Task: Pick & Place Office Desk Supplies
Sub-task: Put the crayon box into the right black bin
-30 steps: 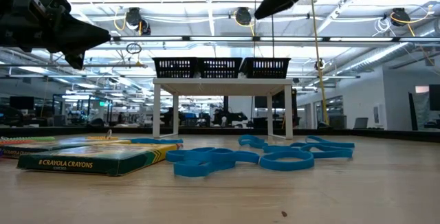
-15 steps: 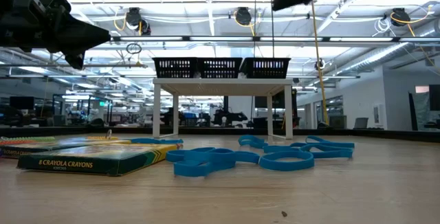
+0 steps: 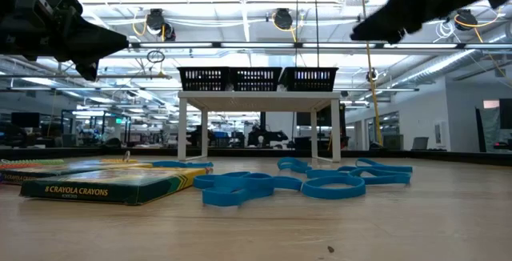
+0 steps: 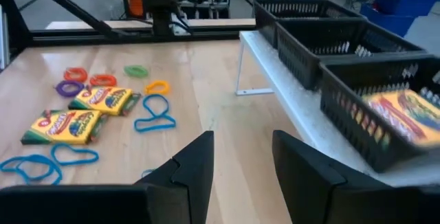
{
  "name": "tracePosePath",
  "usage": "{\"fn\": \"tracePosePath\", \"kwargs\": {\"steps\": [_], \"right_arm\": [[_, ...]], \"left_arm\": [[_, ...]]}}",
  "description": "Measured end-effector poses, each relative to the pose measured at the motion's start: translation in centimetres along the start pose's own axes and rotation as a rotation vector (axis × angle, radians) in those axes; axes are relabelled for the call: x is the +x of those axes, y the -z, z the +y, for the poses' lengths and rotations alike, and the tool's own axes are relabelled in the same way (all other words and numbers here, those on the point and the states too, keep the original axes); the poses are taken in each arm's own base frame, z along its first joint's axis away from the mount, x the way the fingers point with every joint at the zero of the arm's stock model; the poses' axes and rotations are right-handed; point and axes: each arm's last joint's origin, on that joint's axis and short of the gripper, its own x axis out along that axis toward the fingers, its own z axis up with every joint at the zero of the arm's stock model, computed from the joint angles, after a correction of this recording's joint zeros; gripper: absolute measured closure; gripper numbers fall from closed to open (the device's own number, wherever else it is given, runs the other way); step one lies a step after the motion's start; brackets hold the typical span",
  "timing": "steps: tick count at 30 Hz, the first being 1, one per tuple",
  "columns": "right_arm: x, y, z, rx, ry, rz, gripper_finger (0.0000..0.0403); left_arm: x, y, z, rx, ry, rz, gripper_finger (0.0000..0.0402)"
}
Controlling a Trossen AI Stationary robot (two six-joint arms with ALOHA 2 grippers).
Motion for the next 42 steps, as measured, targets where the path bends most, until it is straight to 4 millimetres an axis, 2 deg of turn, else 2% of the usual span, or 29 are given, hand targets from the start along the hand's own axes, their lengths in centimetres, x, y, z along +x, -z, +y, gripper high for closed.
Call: {"fn": "tracePosePath", "kwargs": {"steps": [8,12,16,24,32,36,42], "right_arm": [[-1.4,4.2,-0.2,0.018,-0.029,-0.152,0.0272],[-1.8,5.5,-0.3,0.024,-0.054,-0.203,0.0275],[-2.3,6.0,-0.3,0.024,-0.069,-0.228,0.0275],[-3.7,5.8,0.0,0.019,-0.254,-0.332,0.0292],[-3.4,8.0,0.3,0.102,-0.361,-0.359,0.0306],[-3.7,7.4,0.3,0.125,-0.403,-0.459,0.0314],[-3.6,7.6,0.3,0.1,-0.39,-0.434,0.0326]], "left_arm": [[0.0,0.0,0.0,0.0,0.0,0.0,0.0346],[0.0,0.0,0.0,0.0,0.0,0.0,0.0346],[0.0,0.0,0.0,0.0,0.0,0.0,0.0346],[0.0,0.0,0.0,0.0,0.0,0.0,0.0346],[0.0,-0.2,0.0,-0.002,0.003,-0.016,0.0346],[0.0,-0.2,0.0,-0.011,0.005,-0.021,0.0346],[0.0,-0.3,-0.1,-0.218,0.009,-0.026,0.0346]]}}
